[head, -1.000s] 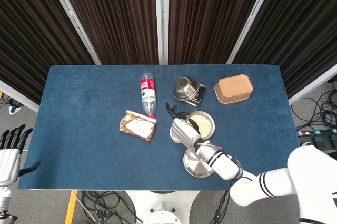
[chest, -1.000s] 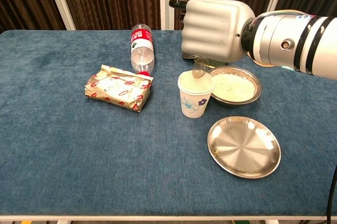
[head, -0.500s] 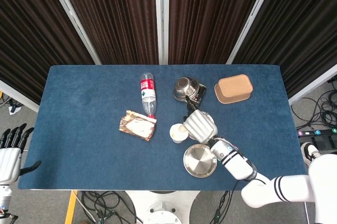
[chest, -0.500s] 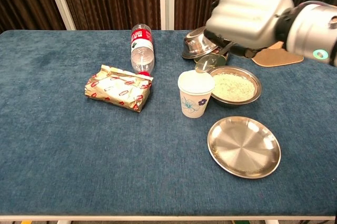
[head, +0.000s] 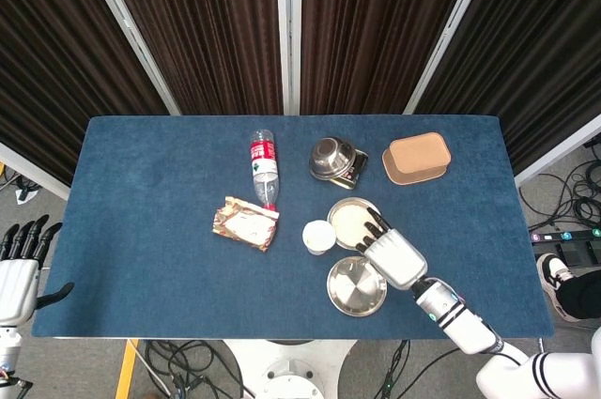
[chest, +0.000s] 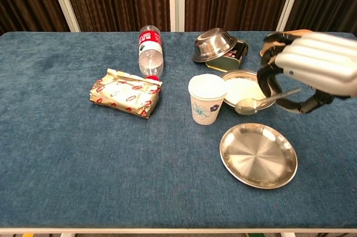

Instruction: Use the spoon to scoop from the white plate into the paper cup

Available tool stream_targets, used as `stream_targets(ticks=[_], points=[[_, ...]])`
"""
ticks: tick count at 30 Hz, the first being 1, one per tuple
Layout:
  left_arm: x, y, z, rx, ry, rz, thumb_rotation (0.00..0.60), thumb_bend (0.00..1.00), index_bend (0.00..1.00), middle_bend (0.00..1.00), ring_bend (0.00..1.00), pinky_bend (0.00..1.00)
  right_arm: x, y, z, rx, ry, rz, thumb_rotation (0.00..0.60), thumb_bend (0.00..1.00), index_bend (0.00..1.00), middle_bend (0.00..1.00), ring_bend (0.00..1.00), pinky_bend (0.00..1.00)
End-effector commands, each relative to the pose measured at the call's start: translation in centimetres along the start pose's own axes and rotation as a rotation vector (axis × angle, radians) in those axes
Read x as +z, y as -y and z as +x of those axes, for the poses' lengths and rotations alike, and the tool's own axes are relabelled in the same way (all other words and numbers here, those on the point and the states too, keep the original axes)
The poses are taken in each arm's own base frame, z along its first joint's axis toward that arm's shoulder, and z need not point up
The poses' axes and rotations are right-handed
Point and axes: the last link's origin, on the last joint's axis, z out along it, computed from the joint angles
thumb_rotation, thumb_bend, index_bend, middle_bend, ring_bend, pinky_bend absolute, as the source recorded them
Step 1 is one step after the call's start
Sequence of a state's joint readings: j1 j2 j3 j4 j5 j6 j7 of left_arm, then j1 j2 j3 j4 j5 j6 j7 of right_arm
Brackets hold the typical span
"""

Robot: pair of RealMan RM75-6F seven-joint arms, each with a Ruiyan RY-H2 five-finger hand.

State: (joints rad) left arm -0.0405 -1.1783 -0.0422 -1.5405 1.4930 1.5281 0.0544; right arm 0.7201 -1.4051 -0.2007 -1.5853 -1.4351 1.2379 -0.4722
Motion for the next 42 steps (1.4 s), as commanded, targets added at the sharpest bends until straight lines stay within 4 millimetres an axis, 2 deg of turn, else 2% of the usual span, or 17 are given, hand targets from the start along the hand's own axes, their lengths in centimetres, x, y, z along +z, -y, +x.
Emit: stream_targets(ticks=[1,6,12,16,22,26,30,35,39,42], points=[[-0.1,0.1,0.0,-0.001,0.000,0.003,0.600,0.00,0.17,0.14,0.10,0.04,-0.5,0.9,-2.2,0.020,0.003,0.001,0.600,0.35,0.59,0.54,0.20,0.00],[-0.2,0.2,0.0,-0.005,0.000,0.005,0.600,0.00,0.17,0.14,0.10,0.05,-0.2,2.1,-4.1,0.034,0.009,-0.002,0.600,0.33,0.58,0.54,0.17,0.00],[-0.2,0.2,-0.2,-0.007,0.003,0.002,0.600,0.00,0.17,0.14,0.10,0.04,0.4,3.4,-5.5,0.018,0.017,0.005,0.600,0.32,0.55,0.53,0.15,0.00],[-0.2,0.3,-0.3,-0.009,0.009,0.001,0.600,0.00,0.17,0.14,0.10,0.05,0.5,4.1,-6.0,0.001,0.026,0.013,0.600,0.27,0.50,0.49,0.12,0.00],[-0.2,0.4,-0.5,-0.011,0.011,0.002,0.600,0.00,0.17,0.14,0.10,0.05,-0.2,4.2,-6.1,-0.013,0.038,0.006,0.600,0.23,0.35,0.41,0.07,0.00],[-0.3,0.4,-0.5,-0.011,0.013,0.001,0.600,0.00,0.17,0.14,0.10,0.05,-1.3,3.0,-4.4,0.004,-0.032,-0.044,0.600,0.23,0.27,0.37,0.05,0.00],[-0.3,0.5,-0.6,-0.004,0.020,0.003,0.600,0.00,0.17,0.14,0.10,0.04,-4.4,-1.3,-1.3,0.096,-0.134,-0.232,0.600,0.23,0.24,0.32,0.06,0.00],[0.1,0.5,-0.8,0.005,0.022,0.011,0.600,0.00,0.17,0.14,0.10,0.05,-10.4,-6.4,0.9,0.186,-0.110,-0.445,0.600,0.25,0.06,0.16,0.01,0.00],[0.3,0.3,-0.9,0.005,0.029,0.015,0.600,0.00,0.17,0.14,0.10,0.05,-14.4,-8.2,1.5,0.287,-0.093,-0.533,0.600,0.27,0.01,0.06,0.00,0.00],[0.4,0.1,-1.0,0.007,0.036,0.015,0.600,0.00,0.17,0.14,0.10,0.04,-16.5,-9.1,1.9,0.359,-0.112,-0.560,0.600,0.28,0.00,0.04,0.00,0.00]])
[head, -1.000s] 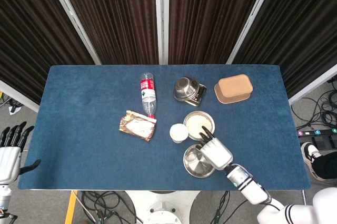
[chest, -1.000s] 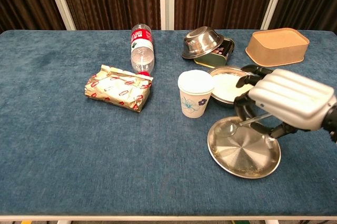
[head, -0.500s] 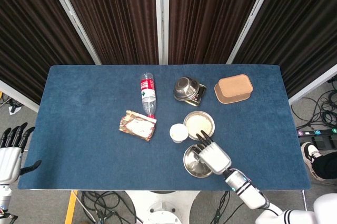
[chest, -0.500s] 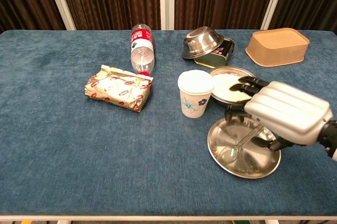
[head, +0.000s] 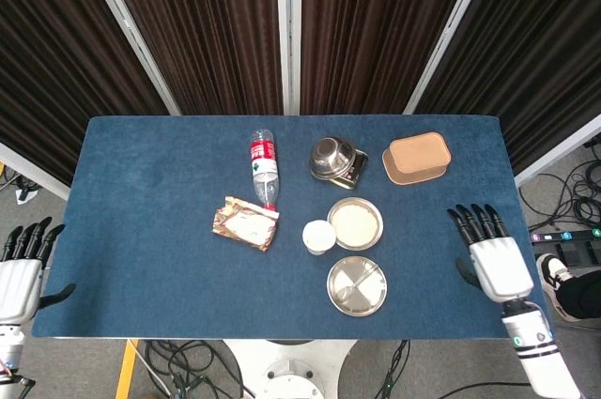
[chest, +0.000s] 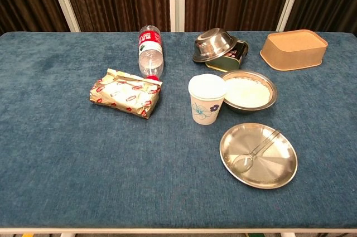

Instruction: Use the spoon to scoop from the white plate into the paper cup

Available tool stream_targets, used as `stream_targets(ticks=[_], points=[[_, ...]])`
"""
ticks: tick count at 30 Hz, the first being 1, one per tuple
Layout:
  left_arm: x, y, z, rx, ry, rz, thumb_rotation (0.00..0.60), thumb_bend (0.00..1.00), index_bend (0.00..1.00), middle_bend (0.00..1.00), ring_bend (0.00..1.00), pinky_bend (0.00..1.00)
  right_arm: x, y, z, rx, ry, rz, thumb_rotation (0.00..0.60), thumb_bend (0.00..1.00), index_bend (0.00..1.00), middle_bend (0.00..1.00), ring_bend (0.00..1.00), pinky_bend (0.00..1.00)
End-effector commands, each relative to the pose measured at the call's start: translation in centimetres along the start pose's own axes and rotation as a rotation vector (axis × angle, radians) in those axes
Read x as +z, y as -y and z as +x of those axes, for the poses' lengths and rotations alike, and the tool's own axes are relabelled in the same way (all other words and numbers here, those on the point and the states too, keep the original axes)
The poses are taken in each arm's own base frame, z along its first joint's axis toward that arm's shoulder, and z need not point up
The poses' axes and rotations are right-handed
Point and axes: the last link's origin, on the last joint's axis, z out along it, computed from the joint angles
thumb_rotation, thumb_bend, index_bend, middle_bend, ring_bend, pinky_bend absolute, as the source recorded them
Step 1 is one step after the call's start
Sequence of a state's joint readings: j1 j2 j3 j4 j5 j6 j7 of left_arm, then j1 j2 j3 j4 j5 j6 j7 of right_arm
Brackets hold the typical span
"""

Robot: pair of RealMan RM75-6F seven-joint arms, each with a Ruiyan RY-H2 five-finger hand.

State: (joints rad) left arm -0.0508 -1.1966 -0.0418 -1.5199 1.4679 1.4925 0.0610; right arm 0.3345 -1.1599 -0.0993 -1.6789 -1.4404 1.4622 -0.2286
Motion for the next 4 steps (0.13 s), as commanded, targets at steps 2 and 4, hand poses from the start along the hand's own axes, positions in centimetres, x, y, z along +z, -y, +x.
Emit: stream_targets(ticks=[2,4], points=[[0.09,-0.24,-0.03,-0.002,0.004,0.001,0.600,0.00,0.17,0.14,0.10,0.04,-3.53,-3.45,2.14,0.134,-0.021,-0.100,0.600,0.28,0.00,0.04,0.00,0.00],[0.11,-0.34,-0.03,-0.001,0.006,0.001,0.600,0.00,0.17,0.14,0.10,0.04,-3.87,-3.68,2.39,0.135,-0.039,-0.094,0.600,0.28,0.00,0.04,0.00,0.00]])
